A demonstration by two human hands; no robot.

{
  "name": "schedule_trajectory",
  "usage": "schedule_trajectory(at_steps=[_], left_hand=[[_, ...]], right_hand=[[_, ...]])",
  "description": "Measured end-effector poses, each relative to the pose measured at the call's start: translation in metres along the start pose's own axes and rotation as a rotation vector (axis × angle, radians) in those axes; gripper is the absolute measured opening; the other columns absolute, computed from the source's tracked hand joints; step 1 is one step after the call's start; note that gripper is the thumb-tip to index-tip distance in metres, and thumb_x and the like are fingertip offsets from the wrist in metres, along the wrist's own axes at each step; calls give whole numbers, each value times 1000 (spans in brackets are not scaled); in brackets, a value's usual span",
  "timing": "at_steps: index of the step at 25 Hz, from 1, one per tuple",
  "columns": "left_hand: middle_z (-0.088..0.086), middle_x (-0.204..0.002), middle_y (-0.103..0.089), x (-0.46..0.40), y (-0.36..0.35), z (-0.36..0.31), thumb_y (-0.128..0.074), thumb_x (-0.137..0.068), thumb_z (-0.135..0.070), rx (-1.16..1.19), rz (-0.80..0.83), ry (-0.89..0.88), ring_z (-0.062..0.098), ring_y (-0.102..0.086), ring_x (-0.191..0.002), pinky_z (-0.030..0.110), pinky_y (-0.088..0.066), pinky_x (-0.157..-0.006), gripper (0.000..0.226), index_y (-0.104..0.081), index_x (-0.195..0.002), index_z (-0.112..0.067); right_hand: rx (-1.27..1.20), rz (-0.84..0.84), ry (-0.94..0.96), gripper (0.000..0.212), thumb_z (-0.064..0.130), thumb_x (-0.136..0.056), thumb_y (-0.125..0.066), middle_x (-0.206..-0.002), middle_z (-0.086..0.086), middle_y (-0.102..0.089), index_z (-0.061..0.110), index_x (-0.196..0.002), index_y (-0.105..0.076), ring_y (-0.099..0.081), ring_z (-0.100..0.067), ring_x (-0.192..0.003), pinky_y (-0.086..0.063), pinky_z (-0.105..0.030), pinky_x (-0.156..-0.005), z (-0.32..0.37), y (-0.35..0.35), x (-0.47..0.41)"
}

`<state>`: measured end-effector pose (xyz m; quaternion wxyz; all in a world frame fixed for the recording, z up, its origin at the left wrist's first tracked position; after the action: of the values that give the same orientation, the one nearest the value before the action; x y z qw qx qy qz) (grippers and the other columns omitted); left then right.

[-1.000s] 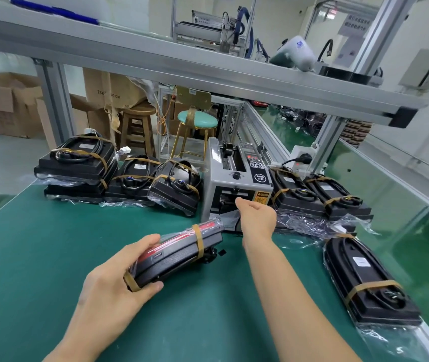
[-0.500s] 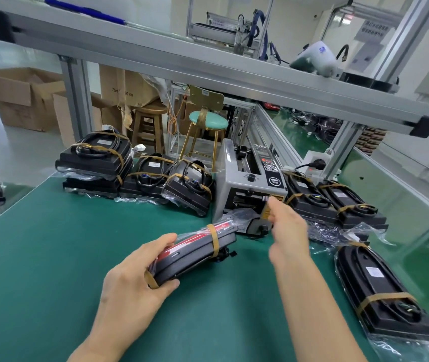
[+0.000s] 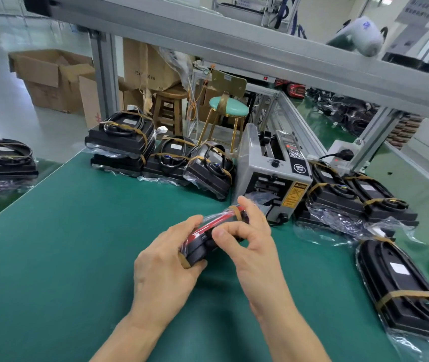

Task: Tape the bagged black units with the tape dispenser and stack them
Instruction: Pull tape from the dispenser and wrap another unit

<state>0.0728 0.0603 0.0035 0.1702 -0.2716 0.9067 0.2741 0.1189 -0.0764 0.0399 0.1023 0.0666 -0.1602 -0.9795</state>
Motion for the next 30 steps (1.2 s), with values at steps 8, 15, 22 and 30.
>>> schedule_trajectory(at_steps=[8, 15, 22, 30], left_hand=[[-19, -107, -66, 0, -2, 1, -88, -50, 0, 11, -15, 34, 6, -61, -92, 23, -44, -84, 78, -65, -119, -29], [-16, -105, -68, -1, -2, 0, -89, -48, -1, 3, -18, 35, 7, -61, -89, 24, -45, -81, 78, -66, -117, -29], [-17, -101, -68, -1, 0, -2, -89, -49, -4, -26, -24, 25, 8, -62, -85, 25, -45, -77, 77, -65, -117, -31], [-15, -104, -69, -1, 1, -6, -85, -54, 0, -21, -14, 43, 9, -64, -87, 29, -51, -80, 72, -66, -116, -30]], right_hand=[[50, 20, 3, 18, 24, -83, -71, -137, 41, -24, 36, -69, -68, -3, 17, -137, -1, -48, -119, -4, -6, 1], [82, -39, 22, 31, 22, -82, -72, -143, 28, -34, 32, -55, -63, -7, 13, -139, -4, -46, -119, -5, -7, 0], [59, -169, 67, 20, 17, -77, -75, -137, 24, -41, 32, -67, -65, -28, 4, -136, -16, -42, -118, -8, -6, 2], [-78, -268, 43, 59, 17, -77, -72, -129, 29, -40, 49, -114, -39, -35, 2, -129, -24, -42, -115, -13, -15, 6]])
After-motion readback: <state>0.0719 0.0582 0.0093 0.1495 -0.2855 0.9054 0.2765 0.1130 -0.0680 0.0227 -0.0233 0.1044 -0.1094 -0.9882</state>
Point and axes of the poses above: each hand's wrist, its own x-axis away from the middle knuckle, its own y-axis out of the back of the hand, z = x × y, the point moved 7 cm from there along -x, towards the middle knuckle
